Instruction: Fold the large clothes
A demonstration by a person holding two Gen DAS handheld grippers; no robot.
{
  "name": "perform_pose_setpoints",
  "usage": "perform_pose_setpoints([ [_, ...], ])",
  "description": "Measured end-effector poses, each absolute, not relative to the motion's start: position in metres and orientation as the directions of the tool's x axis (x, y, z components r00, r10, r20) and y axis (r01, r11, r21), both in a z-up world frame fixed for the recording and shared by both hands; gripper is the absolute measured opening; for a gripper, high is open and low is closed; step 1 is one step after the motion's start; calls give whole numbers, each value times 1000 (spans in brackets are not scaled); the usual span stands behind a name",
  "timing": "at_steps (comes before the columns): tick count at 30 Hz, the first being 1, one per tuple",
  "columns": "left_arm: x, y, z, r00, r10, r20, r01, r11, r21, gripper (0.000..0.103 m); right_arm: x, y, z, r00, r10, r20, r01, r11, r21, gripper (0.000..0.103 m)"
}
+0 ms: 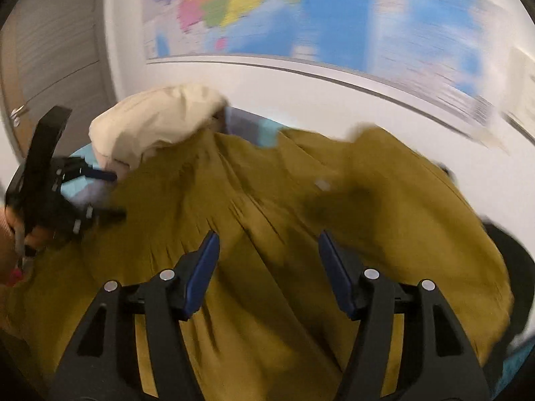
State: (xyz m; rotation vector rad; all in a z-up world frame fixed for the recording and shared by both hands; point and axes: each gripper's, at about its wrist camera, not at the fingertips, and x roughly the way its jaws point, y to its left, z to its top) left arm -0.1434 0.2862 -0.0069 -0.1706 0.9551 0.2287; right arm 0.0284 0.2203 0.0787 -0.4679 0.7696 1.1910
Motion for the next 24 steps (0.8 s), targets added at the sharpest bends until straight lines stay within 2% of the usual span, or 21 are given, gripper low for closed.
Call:
perform_pose_setpoints([
  [3, -147, 288, -17, 540, 48, -840, -242, 965, -100, 91, 29, 269, 69, 93, 648, -756, -958, 266, 110, 63],
  [5, -149, 290, -23, 538, 6, -843, -229, 964, -138, 87, 28, 298, 60, 74, 625, -777, -964, 243, 104, 61],
  [6, -148, 292, -25, 538, -7, -843, -226, 962, -153, 85, 30, 315, 52, 60, 600, -798, -967, 235, 104, 52],
  [7, -150, 294, -24, 550, -12, -835, -221, 962, -160, 79, 32, 329, 43, 36, 569, -822, -967, 226, 114, 41],
  [8, -151, 293, -23, 557, -24, -830, -207, 964, -167, 65, 34, 342, 36, 20, 542, -840, -969, 219, 119, 15],
  [9, -152, 294, -21, 567, -48, -823, -192, 963, -188, 57, 35, 349, 34, 5, 543, -840, -969, 211, 131, 7],
  [11, -155, 300, -17, 575, -61, -816, -195, 958, -209, 32, 38, 359, 41, -6, 577, -817, -965, 212, 156, 5],
  [13, -160, 311, -14, 593, -44, -804, -225, 949, -219, 14, 41, 366, 55, -4, 628, -778, -963, 207, 172, 5],
  [14, -164, 318, -12, 611, -50, -790, -236, 941, -242, 12, 42, 369, 58, -14, 651, -759, -962, 199, 188, 5],
  [16, -172, 329, -10, 629, -60, -775, -249, 929, -274, 15, 40, 376, 50, -14, 639, -769, -964, 197, 181, 6],
  [17, -174, 331, -11, 625, -57, -779, -255, 928, -272, 25, 42, 380, 38, -2, 602, -798, -963, 213, 164, 10],
  [18, -177, 332, -13, 619, -46, -784, -261, 929, -261, 29, 44, 380, 30, 8, 581, -814, -960, 231, 156, 23],
  [19, -180, 331, -13, 617, -37, -786, -262, 932, -249, 36, 47, 376, 24, 30, 561, -827, -954, 262, 143, 30],
  [20, -181, 328, -14, 616, -39, -787, -251, 937, -243, 41, 51, 368, 25, 60, 557, -828, -946, 296, 131, 45],
  [21, -183, 326, -13, 618, -43, -785, -242, 939, -243, 45, 52, 363, 29, 77, 571, -817, -940, 316, 132, 54],
  [22, -183, 324, -12, 622, -48, -782, -234, 941, -244, 54, 55, 345, 39, 86, 603, -793, -933, 327, 148, 54],
  [24, -185, 317, -10, 629, -54, -775, -210, 949, -236, 62, 56, 310, 57, 108, 638, -762, -927, 343, 155, 58],
])
